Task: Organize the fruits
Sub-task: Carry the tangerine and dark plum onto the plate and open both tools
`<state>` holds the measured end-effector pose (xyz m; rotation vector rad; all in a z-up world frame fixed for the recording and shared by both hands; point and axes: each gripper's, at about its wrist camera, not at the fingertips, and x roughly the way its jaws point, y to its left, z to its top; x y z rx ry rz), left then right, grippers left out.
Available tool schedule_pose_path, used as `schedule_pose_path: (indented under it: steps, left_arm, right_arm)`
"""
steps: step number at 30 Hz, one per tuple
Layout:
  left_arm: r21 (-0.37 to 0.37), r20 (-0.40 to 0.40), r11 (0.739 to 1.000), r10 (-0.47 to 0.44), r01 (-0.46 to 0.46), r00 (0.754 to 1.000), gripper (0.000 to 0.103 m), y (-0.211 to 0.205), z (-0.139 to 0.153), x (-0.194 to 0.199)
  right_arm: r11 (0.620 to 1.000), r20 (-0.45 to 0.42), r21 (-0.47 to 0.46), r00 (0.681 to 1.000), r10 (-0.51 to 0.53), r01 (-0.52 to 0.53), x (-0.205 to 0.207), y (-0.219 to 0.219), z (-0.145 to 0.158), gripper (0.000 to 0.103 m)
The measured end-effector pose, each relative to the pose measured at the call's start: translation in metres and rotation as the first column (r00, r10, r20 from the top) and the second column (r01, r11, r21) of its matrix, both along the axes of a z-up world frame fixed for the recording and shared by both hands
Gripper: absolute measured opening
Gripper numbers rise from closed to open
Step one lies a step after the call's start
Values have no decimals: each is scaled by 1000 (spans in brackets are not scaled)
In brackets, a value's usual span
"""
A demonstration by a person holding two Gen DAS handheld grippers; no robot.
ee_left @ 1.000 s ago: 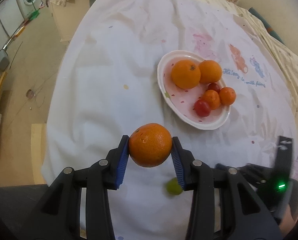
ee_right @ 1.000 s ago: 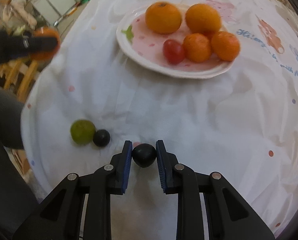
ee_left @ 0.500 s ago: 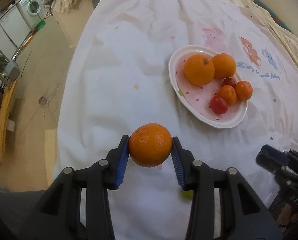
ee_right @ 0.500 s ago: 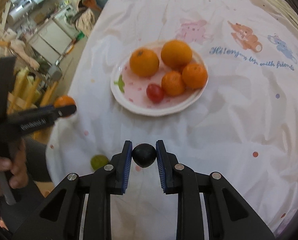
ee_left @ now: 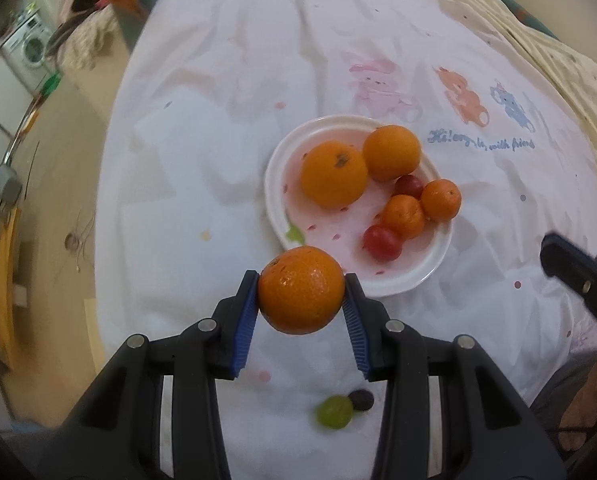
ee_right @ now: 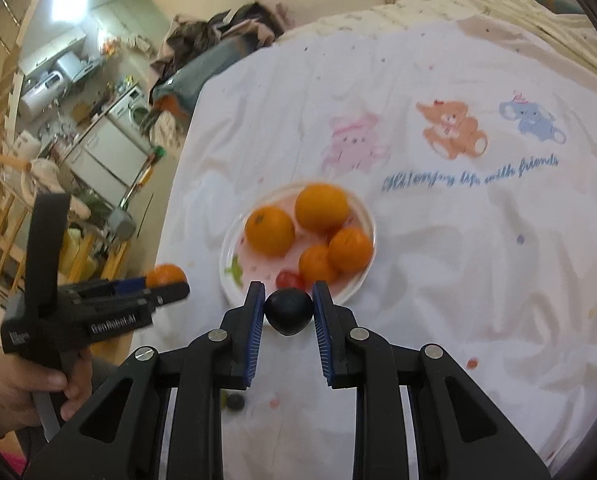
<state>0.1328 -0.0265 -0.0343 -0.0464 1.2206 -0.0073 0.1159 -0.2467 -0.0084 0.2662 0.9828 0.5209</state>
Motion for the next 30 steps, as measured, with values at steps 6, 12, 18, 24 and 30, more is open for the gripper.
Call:
schedule_pose_path:
  steps: [6,12,18,24,30]
  left_arm:
    - [22,-5,998,-54,54,999,37,-13,-9,20]
    - [-29,18,995,-96,97,995,37,-16,-25,34]
    - [-26,7,994,-108,108,994,37,-18,-40,45]
    - [-91,-57,993,-82,77,995,37,-8,-54,51]
    - [-106,-84,992,-79,70,993,38,-6,-60,51]
  right_arm:
    - [1000,-3,12,1000,-1,1,28,3,-4,26]
    - [1000,-35,7,999,28,-28,55,18,-21,26]
    - [998,-87,-2,994,65,-66,81,36,-45,26]
    - [995,-129,-17,987,91,-94,97,49,-67,26]
    - [994,-143,-22,984,102,-106,101,56,-75,26]
